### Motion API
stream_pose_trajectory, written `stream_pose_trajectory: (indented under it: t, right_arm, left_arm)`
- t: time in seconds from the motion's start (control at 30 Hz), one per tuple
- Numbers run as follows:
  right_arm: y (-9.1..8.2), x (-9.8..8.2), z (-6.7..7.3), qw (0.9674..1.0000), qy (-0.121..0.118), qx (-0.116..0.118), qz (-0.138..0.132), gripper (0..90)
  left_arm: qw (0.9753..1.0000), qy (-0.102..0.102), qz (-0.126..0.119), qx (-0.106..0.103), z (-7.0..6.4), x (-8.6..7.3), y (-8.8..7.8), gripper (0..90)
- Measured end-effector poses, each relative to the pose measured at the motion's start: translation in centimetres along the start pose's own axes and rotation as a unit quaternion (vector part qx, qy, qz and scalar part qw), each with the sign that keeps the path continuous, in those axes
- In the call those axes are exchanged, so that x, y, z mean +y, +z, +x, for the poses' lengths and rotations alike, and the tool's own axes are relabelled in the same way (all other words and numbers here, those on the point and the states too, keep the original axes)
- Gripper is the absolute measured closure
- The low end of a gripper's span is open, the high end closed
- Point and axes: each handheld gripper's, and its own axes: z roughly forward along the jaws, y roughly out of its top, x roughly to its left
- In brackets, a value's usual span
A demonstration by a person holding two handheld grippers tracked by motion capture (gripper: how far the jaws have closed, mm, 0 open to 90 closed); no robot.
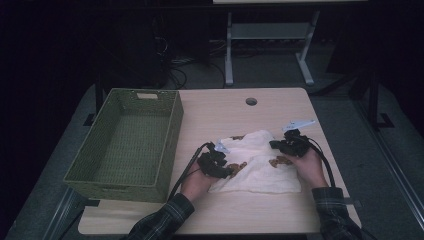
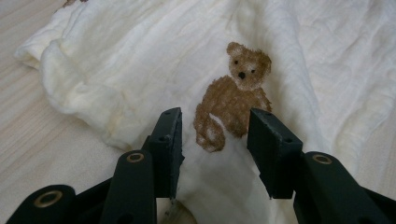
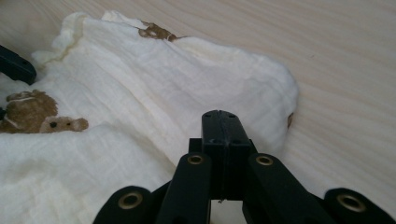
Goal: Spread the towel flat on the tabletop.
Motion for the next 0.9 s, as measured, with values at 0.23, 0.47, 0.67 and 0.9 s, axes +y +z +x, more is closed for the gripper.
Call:
stream_pose_trajectory:
  t: [0.23, 0.47, 0.67, 0.9]
  right_arm:
    - [1.1, -0.8, -2.0, 0.998, 0.051, -0.032, 0.015, 70.5]
    - [1.0, -0.7, -1.4, 0.9991, 0.033, -0.021, 0.013, 89.6]
    - [-0.7, 0.3, 0.5, 0.9999, 0.006, 0.002, -0.015, 90.0]
    - [-0.5, 0.6, 3.8, 0.998, -0.035, 0.052, -0.007, 90.0]
  left_arm:
    - [0.9998, 0.015, 0.005, 0.009, -0.3, 0.0, 0.0, 53.8]
    - [0.9999, 0.013, 0.004, 0.005, -0.2, 0.0, 0.0, 54.0]
    - [1.0, 0.009, 0.002, 0.002, -0.1, 0.0, 0.0, 54.0]
    - [1.0, 0.008, 0.001, 0.0, 0.0, 0.0, 0.0, 54.0]
